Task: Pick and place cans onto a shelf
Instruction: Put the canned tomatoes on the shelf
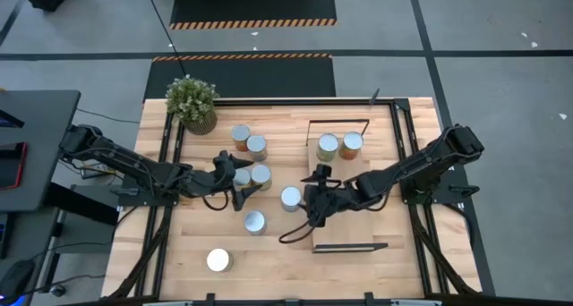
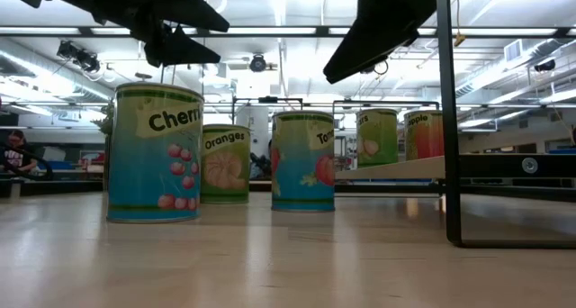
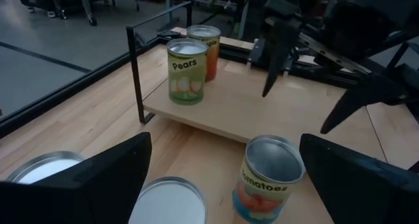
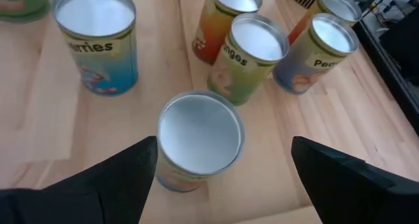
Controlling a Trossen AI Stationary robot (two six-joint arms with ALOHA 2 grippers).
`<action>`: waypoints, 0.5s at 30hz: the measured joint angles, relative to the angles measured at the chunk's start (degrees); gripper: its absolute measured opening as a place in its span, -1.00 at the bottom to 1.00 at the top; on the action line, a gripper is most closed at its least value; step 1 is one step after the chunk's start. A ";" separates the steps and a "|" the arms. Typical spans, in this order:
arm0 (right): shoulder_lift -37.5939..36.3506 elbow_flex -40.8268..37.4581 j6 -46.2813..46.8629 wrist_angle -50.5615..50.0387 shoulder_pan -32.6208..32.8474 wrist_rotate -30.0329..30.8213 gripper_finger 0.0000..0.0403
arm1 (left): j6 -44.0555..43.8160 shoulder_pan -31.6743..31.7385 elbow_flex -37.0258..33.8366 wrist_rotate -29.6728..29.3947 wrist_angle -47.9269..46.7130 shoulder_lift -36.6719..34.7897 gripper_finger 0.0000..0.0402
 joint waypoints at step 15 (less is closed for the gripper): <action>0.00 0.02 -0.57 0.07 -0.57 -0.94 0.79 | 0.00 0.00 0.00 0.01 -0.34 0.00 0.97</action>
